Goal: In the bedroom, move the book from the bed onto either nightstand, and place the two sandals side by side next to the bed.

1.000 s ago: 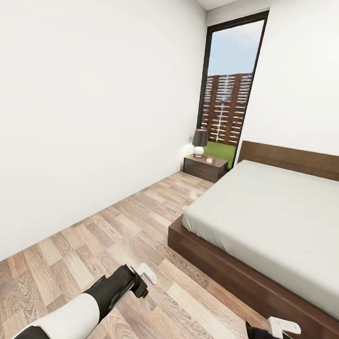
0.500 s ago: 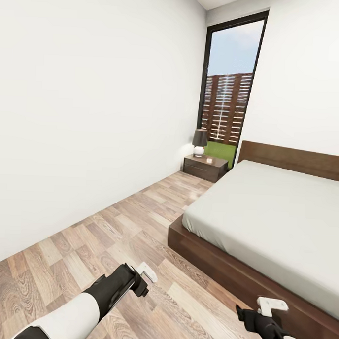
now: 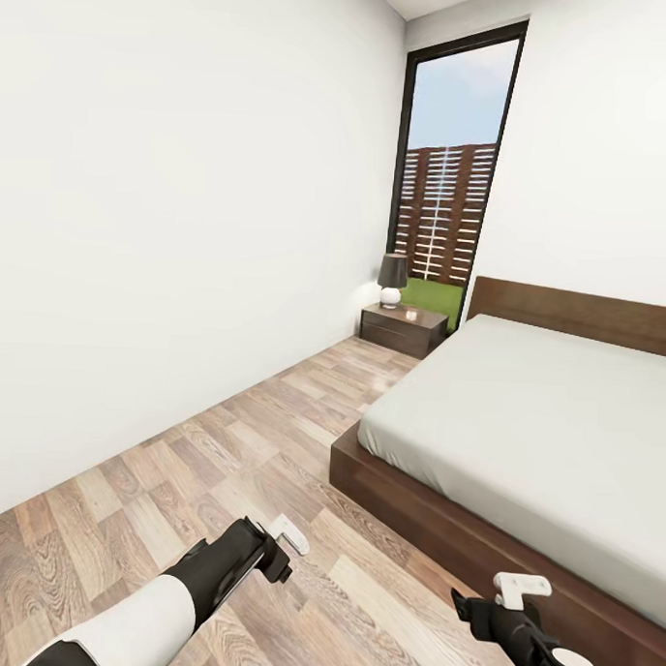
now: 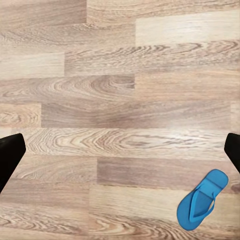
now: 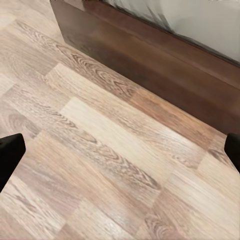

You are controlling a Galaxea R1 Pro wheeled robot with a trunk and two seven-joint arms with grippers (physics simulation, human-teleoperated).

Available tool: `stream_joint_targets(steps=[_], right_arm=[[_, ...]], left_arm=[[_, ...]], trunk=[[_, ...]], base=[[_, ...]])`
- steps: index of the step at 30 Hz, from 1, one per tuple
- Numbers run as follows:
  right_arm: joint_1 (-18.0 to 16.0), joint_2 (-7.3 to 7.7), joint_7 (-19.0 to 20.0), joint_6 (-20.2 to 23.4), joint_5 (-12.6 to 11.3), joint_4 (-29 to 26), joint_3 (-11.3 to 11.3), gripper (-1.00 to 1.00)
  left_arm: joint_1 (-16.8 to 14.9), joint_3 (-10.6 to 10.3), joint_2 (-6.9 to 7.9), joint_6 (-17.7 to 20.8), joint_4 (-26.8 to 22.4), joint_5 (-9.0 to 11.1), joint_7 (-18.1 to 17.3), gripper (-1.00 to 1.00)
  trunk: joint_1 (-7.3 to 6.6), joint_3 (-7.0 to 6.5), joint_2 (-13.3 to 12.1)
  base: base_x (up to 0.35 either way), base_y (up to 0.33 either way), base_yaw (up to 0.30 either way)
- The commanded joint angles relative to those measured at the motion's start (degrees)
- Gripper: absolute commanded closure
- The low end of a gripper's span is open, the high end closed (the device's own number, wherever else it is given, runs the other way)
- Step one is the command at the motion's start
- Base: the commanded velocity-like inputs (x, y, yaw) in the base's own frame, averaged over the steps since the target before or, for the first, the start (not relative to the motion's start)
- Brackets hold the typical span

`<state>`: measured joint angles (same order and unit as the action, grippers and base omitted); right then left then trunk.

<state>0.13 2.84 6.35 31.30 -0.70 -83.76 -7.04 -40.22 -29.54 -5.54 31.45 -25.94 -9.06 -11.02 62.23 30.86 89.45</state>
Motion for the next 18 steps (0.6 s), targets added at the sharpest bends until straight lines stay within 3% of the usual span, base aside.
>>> stream_joint_targets(steps=[1, 9, 18], right_arm=[[0.01, 0.0, 0.26, 0.27, -0.05, -0.11, -0.08, -1.0], [-0.03, 0.05, 0.72, 0.33, -0.01, -0.24, -0.01, -1.0], [-0.02, 0.06, 0.84, 0.34, -0.05, -0.26, 0.0, -1.0]], left_arm=[[-0.04, -0.1, 0.01, 0.19, -0.08, -0.61, -0.4, -1.0], [-0.02, -0.03, 0.04, 0.19, -0.49, -0.61, -0.4, -1.0], [0.03, 0.01, 0.06, 0.19, -0.72, -0.61, -0.38, -1.0]], trunk=[[0.0, 0.05, 0.03], [0.0, 0.05, 0.03], [1.98, 1.66, 3.64]], base=[[0.0, 0.0, 0.0], [0.0, 0.0, 0.0], [0.0, 0.0, 0.0]])
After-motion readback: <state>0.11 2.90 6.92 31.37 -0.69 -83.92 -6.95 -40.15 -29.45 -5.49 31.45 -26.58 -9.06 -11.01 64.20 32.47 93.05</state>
